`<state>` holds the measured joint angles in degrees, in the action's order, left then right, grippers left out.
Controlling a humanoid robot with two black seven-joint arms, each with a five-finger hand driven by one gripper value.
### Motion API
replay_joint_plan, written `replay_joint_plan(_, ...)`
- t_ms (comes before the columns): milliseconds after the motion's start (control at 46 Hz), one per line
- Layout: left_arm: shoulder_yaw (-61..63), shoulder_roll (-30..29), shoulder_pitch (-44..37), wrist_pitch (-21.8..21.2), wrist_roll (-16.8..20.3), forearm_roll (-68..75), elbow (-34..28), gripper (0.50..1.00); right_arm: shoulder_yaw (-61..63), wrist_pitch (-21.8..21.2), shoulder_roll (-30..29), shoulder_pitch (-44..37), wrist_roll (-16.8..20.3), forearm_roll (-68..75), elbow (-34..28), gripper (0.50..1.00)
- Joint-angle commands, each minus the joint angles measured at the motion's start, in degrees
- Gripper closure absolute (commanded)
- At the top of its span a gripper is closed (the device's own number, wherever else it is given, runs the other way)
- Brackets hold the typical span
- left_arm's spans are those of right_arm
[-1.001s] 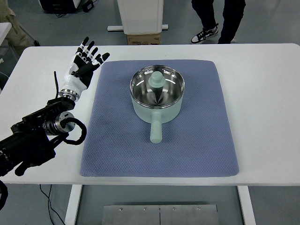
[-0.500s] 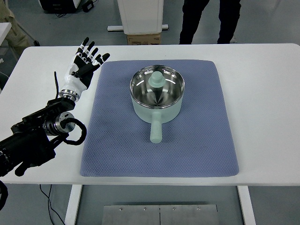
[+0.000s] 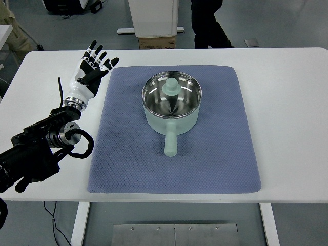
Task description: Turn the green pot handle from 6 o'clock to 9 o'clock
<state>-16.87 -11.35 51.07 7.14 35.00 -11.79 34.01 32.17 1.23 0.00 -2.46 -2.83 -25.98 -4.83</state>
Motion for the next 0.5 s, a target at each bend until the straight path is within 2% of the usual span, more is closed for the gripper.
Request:
replay_joint_plan(0,-0.1,0.0,0.0,0.0,0.0,2.3,0.0,0.500,0.0,0.0,0.0,0.0,0.0,0.0,0.0,0.500)
replay_joint_plan(479,-0.7,-0.6,-0.3,0.2,0.0,2.9,0.0,0.500,0.0,0.0,0.0,0.0,0.0,0.0,0.0,0.500)
